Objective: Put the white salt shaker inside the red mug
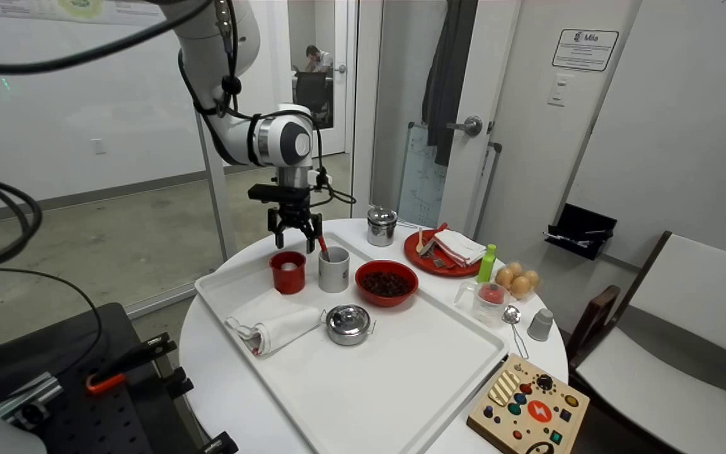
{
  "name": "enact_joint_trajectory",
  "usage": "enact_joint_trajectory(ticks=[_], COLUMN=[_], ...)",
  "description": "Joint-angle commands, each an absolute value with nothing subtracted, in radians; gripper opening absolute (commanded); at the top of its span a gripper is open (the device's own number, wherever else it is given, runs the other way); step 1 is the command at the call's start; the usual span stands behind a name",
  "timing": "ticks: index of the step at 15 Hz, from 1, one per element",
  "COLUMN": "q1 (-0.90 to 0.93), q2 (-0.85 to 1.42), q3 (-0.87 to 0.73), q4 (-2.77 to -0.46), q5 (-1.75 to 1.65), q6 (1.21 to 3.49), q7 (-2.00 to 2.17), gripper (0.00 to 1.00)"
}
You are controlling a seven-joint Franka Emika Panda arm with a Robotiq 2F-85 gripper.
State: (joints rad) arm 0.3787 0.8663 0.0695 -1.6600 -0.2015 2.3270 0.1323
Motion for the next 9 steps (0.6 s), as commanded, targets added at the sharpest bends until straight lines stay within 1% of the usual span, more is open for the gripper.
enact_joint_trajectory(ticks=[1,9], q1=[0.371,0.332], q2=[0.866,0.716], q3=[0.073,0.052], q4=[-1.642,-1.813], q5=[-0.206,-0.202], q6=[2.303,2.368], q7=[0.119,0.157], gripper=[1.0,1.0])
